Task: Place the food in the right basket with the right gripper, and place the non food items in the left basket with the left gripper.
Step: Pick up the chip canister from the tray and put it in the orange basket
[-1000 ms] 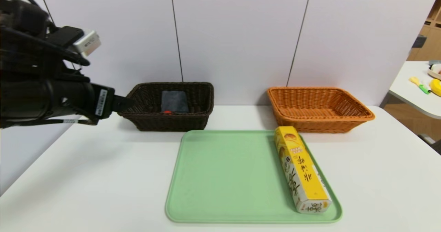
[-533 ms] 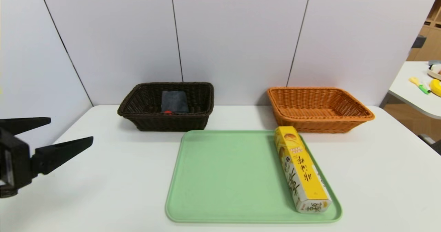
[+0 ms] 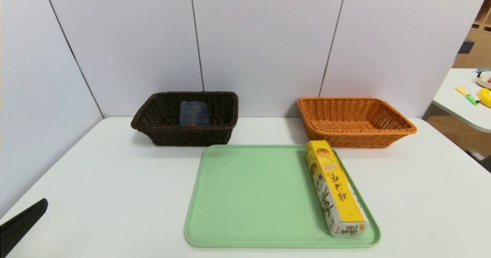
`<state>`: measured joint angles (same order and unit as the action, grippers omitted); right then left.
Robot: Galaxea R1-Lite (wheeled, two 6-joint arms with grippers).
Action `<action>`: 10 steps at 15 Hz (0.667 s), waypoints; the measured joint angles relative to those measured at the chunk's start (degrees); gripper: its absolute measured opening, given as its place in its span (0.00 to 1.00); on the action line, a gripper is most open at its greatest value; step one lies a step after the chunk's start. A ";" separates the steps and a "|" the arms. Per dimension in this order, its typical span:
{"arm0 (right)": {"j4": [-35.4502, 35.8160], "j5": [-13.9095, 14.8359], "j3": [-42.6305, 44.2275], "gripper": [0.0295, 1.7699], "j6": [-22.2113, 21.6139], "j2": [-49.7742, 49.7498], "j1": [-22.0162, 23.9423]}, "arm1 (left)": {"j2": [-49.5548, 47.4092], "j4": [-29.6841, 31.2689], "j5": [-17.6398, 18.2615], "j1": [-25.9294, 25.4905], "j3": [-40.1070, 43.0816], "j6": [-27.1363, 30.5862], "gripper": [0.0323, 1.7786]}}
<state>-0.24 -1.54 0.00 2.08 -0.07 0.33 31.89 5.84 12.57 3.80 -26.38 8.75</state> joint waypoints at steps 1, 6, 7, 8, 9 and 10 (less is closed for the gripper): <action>0.00 -0.02 0.00 0.96 0.00 0.00 0.02 | -3.12 0.20 0.00 -0.50 2.18 0.00 0.95; 0.00 -0.02 0.00 0.96 0.00 0.00 0.02 | -17.64 -0.39 -0.30 -2.66 13.74 -0.05 0.95; -0.02 -0.02 0.00 0.96 0.00 0.00 0.02 | -20.21 -0.91 -0.72 -3.07 15.01 -0.05 0.95; 0.00 0.00 0.00 0.96 0.02 0.00 0.00 | -23.05 -2.10 -1.41 -3.36 16.30 -0.05 0.95; -0.02 0.00 0.00 0.96 0.02 0.00 0.00 | -25.61 -3.50 -2.13 -3.56 17.59 -0.11 0.95; 0.00 -0.02 0.00 0.96 0.00 0.00 0.00 | -27.68 -4.47 -2.60 -3.69 19.25 -0.13 0.95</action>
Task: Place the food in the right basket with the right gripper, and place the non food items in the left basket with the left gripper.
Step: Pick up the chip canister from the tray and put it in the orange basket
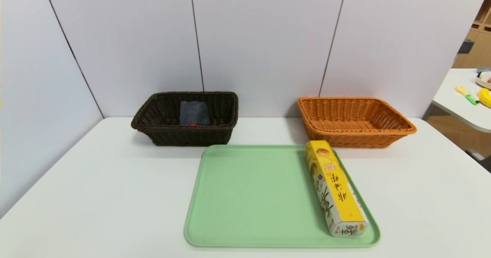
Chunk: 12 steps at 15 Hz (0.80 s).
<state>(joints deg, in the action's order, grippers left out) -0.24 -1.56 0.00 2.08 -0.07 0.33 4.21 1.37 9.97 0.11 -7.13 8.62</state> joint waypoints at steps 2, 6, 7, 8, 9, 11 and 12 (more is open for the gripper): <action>-0.02 0.00 0.00 0.96 0.00 0.00 0.00 | -2.47 -0.35 -0.44 -0.11 3.34 -0.20 0.95; -0.02 0.02 0.00 0.96 0.02 0.00 0.02 | -4.05 -1.55 -7.66 -0.18 6.61 -1.13 0.95; 0.00 0.02 0.00 0.96 0.02 0.00 0.00 | -4.11 -1.88 -7.94 -0.18 6.86 -1.27 0.95; 0.00 0.00 0.00 0.96 0.00 0.00 0.00 | -4.21 -1.83 -8.00 -0.18 7.00 -1.76 0.95; 0.00 0.00 0.00 0.96 0.00 0.00 0.00 | -4.23 -1.74 -8.02 -0.18 7.06 -2.56 0.95; -0.02 0.02 0.00 0.96 0.00 0.00 0.02 | -4.25 -1.66 -8.07 -0.18 7.11 -3.13 0.95; 0.00 0.00 0.00 0.96 0.00 0.00 0.00 | -4.25 -1.67 -8.18 -0.18 7.11 -3.66 0.95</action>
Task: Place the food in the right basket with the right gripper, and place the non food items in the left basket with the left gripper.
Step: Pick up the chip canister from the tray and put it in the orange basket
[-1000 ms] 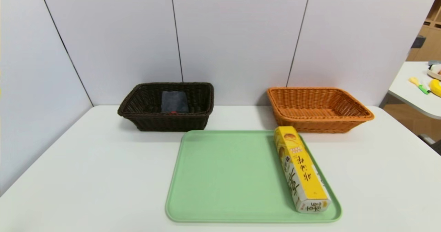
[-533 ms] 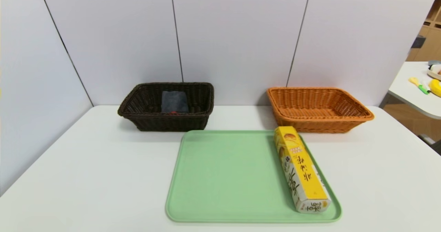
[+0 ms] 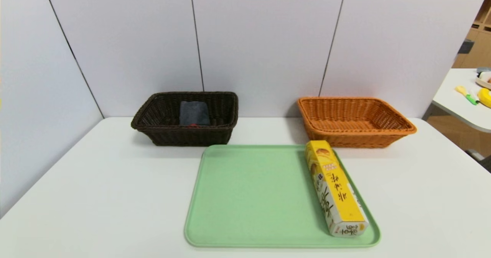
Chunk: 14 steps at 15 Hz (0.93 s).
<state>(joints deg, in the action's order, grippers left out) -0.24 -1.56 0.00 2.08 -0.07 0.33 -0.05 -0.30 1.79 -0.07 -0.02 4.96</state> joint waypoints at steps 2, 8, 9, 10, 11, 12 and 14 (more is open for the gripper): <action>0.00 0.02 0.00 0.96 -0.02 0.00 0.00 | 0.00 0.00 -0.12 0.00 0.02 -1.24 0.95; -0.02 0.00 0.00 0.96 0.00 0.00 0.02 | 0.00 -0.05 -0.22 0.00 0.02 -1.57 0.95; 0.00 0.02 0.00 0.96 0.00 0.00 0.02 | 0.00 -0.05 -0.22 0.00 0.02 -1.57 0.95; -0.02 0.00 0.00 0.96 0.02 0.00 0.00 | 0.00 -0.05 -0.22 0.00 0.02 -1.57 0.95; 0.00 0.00 0.00 0.96 -0.02 0.00 0.00 | 0.00 -0.05 -0.22 0.00 0.02 -1.55 0.95; -0.02 0.00 0.00 0.96 0.02 0.00 0.02 | 0.00 -0.05 -0.22 0.00 0.02 -1.57 0.95; 0.00 0.00 0.00 0.96 0.00 0.00 0.02 | 0.00 -0.02 -0.22 0.00 0.02 -1.55 0.95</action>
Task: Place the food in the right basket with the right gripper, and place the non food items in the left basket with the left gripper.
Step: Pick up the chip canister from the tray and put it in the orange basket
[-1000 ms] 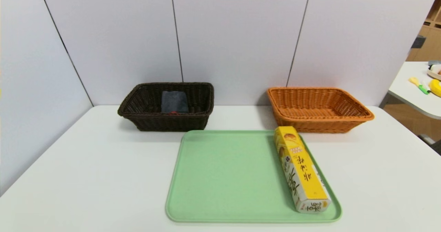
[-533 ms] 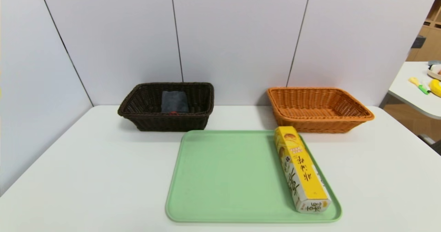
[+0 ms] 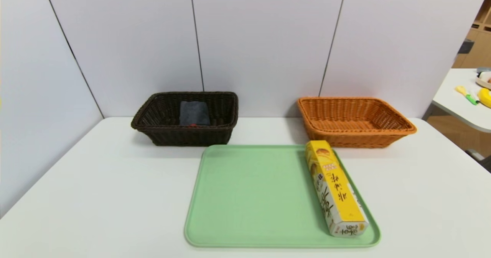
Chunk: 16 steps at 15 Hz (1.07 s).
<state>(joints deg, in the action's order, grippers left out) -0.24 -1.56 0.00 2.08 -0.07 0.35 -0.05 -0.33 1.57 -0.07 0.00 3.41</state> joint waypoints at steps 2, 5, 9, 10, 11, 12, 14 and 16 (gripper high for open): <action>0.00 0.00 0.00 0.96 -0.02 0.00 0.00 | 0.02 0.00 0.00 0.00 0.00 -0.02 0.95; 0.00 0.00 0.00 0.96 0.00 0.00 0.00 | 0.02 0.00 -0.01 0.00 0.00 -0.02 0.95; 0.06 0.02 0.00 0.96 0.11 0.00 0.00 | 0.02 0.00 -0.01 0.00 0.00 0.02 0.95; 0.02 0.02 0.00 0.96 0.04 0.00 0.00 | 0.02 -0.02 -0.01 0.00 0.00 -0.02 0.95; -0.06 0.07 0.02 0.96 0.06 0.00 0.00 | 0.02 0.00 -0.01 0.00 0.00 0.00 0.95; -0.27 0.51 0.05 0.96 -0.05 0.10 0.00 | 0.02 0.00 -0.01 0.00 0.00 -0.02 0.95; -0.83 1.83 1.29 0.96 -0.66 1.50 -0.02 | 0.05 0.00 0.00 0.00 0.00 -0.02 0.95; -2.78 2.02 6.08 0.96 -0.93 4.69 -0.20 | 0.05 -0.02 -0.01 0.00 0.00 -0.06 0.95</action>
<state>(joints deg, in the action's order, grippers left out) -3.02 0.46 6.08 1.16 4.62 0.16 0.00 -0.35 1.56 -0.07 0.00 3.35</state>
